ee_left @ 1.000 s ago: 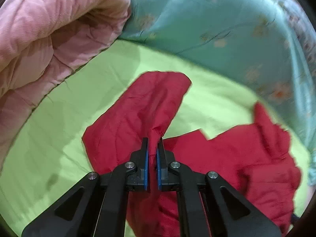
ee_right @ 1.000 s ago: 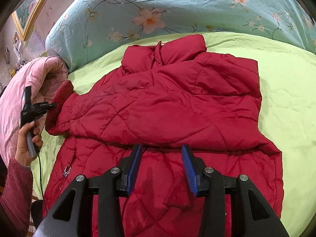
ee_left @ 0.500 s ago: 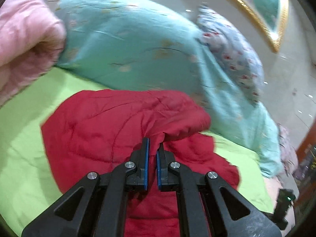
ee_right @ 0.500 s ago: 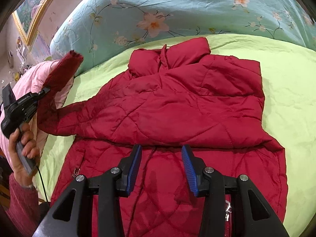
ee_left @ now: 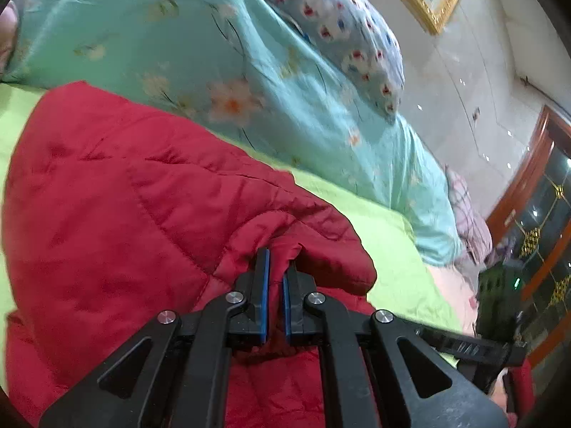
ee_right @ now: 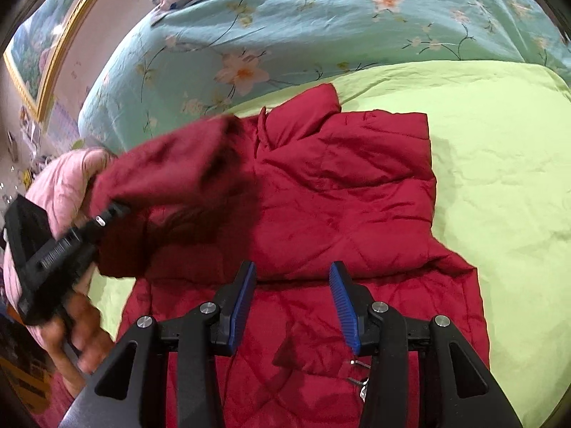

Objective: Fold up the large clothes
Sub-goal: 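Fold the gripped sleeve over the jacket body with the left tool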

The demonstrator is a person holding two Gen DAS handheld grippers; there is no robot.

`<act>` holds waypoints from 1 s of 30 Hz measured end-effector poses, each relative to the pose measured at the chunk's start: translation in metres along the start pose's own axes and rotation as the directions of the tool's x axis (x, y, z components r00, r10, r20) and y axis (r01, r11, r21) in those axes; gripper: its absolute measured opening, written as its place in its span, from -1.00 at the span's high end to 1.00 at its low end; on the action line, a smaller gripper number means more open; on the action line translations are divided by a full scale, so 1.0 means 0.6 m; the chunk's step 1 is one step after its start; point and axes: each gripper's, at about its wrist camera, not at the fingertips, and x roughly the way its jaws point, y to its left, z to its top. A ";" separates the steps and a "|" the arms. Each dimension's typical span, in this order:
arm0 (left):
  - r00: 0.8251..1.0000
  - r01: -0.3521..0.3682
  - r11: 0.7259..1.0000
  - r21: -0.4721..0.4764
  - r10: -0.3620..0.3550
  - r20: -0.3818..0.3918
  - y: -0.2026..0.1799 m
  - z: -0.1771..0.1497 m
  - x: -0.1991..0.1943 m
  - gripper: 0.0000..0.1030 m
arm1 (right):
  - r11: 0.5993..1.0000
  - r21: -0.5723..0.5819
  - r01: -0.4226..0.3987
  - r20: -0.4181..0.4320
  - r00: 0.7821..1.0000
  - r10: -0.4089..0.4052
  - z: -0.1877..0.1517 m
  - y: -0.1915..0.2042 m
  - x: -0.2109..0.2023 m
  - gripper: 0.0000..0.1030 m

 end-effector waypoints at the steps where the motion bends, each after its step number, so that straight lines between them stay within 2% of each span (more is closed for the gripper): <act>1: 1.000 0.000 1.000 0.004 0.000 -0.012 -0.002 -0.003 0.009 0.93 | 1.000 0.006 -0.007 0.004 1.000 0.007 0.004 -0.001 0.001 0.12; 6: 0.996 0.000 1.000 0.000 0.000 -0.085 -0.001 -0.031 0.053 0.93 | 0.996 0.069 -0.059 0.025 0.998 0.057 0.031 -0.020 0.013 0.10; 8: 0.994 0.001 1.000 -0.002 -0.001 -0.109 0.001 -0.039 0.066 0.93 | 0.992 0.102 -0.072 0.026 0.997 0.070 0.041 -0.032 0.024 -0.07; 11: 0.991 -0.001 1.000 -0.002 0.000 -0.132 0.004 -0.049 0.079 0.93 | 0.986 0.147 -0.084 0.007 0.996 0.084 0.057 -0.046 0.054 -0.07; 14: 0.988 -0.004 1.000 -0.007 0.002 -0.154 0.011 -0.054 0.084 0.93 | 0.985 0.141 -0.097 -0.006 0.995 0.099 0.069 -0.040 0.084 -0.06; 15: 0.987 -0.007 1.000 -0.009 0.005 -0.162 0.012 -0.054 0.085 0.92 | 0.985 0.139 -0.100 -0.014 0.995 0.103 0.072 -0.037 0.094 -0.01; 16: 0.984 -0.014 1.000 -0.007 0.012 -0.176 0.013 -0.055 0.086 0.88 | 0.985 0.137 -0.106 -0.022 0.994 0.110 0.073 -0.034 0.100 0.24; 17: 0.982 -0.014 1.000 -0.006 0.013 -0.190 0.014 -0.054 0.086 0.86 | 0.985 0.134 -0.104 -0.033 0.993 0.110 0.075 -0.031 0.110 0.71; 18: 0.978 -0.009 1.000 -0.005 0.008 -0.210 0.015 -0.055 0.082 0.83 | 0.988 0.132 -0.083 -0.040 0.995 0.089 0.077 -0.029 0.117 0.90; 20: 0.972 -0.002 1.000 -0.004 0.001 -0.234 0.017 -0.056 0.074 0.79 | 0.985 0.147 -0.089 -0.031 0.995 0.094 0.081 -0.032 0.121 0.92; 22: 0.969 0.015 1.000 -0.005 -0.016 -0.247 0.019 -0.059 0.052 0.64 | 0.984 0.148 -0.096 -0.018 0.995 0.100 0.084 -0.033 0.119 0.93; 26: 0.974 0.023 1.000 0.001 -0.022 -0.226 0.029 -0.052 0.001 0.56 | 0.995 0.094 -0.044 0.015 0.999 0.042 0.094 -0.019 0.104 0.94; 27: 0.978 0.018 1.000 -0.003 -0.019 -0.210 0.036 -0.047 -0.011 0.56 | 0.995 0.092 -0.037 0.025 0.999 0.035 0.099 -0.020 0.099 0.94; 30: 0.988 -0.055 0.998 -0.026 0.051 -0.144 0.069 -0.025 -0.040 0.56 | 0.996 0.092 -0.020 0.055 0.998 0.015 0.115 -0.028 0.080 0.94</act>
